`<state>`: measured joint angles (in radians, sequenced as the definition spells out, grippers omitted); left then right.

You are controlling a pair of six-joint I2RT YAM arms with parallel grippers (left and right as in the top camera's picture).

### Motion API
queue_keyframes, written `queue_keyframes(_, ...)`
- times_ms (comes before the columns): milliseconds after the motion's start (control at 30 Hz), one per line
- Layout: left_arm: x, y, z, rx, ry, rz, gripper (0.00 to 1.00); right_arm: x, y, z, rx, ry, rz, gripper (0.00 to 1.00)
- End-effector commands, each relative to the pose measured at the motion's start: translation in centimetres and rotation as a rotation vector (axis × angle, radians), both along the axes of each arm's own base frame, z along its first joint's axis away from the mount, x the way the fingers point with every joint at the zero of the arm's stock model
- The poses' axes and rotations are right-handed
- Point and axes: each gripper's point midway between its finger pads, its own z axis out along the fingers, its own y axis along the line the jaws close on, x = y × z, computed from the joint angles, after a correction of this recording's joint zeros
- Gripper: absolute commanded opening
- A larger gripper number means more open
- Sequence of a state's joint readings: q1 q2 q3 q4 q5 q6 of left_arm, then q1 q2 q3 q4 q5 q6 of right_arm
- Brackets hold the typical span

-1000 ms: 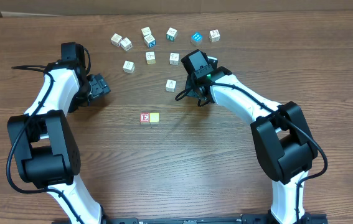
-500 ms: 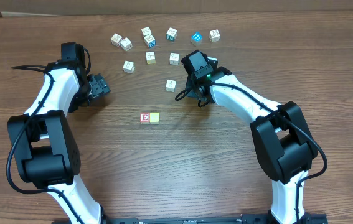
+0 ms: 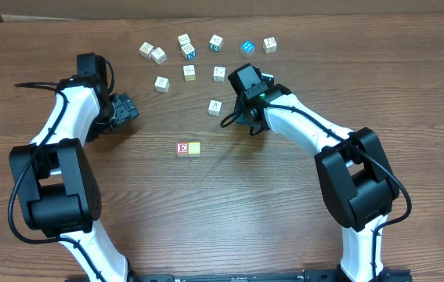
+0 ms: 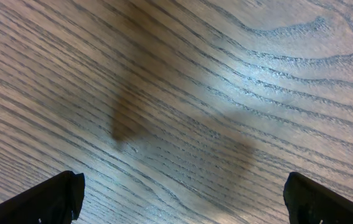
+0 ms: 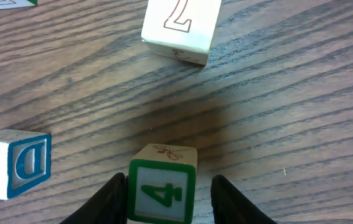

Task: Form a horizontal line

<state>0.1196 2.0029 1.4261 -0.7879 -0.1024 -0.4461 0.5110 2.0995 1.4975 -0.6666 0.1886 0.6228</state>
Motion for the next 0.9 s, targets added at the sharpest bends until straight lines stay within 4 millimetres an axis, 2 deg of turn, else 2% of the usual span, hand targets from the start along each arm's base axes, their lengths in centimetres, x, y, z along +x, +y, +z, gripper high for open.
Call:
queue_keyframes(0, -0.03, 0.00, 0.36, 0.012, -0.007, 0.001, 1.00, 0.06, -0.47, -0.31, -0.035, -0.004, 0.024, 0.40)
queue_keyframes(300, -0.03, 0.00, 0.35, 0.012, -0.007, 0.001, 0.99, 0.25, -0.63, -0.22, -0.055, -0.014, 0.044, 0.38)
queue_keyframes(367, -0.03, 0.00, 0.36, 0.012, -0.007, 0.001, 1.00, 0.40, -0.54, -0.15, -0.051, -0.021, 0.044, 0.43)
queue_keyframes(500, -0.03, 0.00, 0.35, 0.012, -0.007, 0.001, 1.00, 0.77, -0.35, -0.01, -0.043, -0.038, 0.043, 0.44)
queue_keyframes(767, -0.03, 0.00, 0.36, 0.012, -0.007, 0.001, 1.00, 0.78, -0.41, -0.01, -0.046, -0.038, 0.042, 0.33)
queue_keyframes(867, -0.03, 0.00, 0.36, 0.012, -0.007, 0.001, 1.00, 0.74, -0.43, -0.03, -0.047, -0.037, 0.042, 0.33)
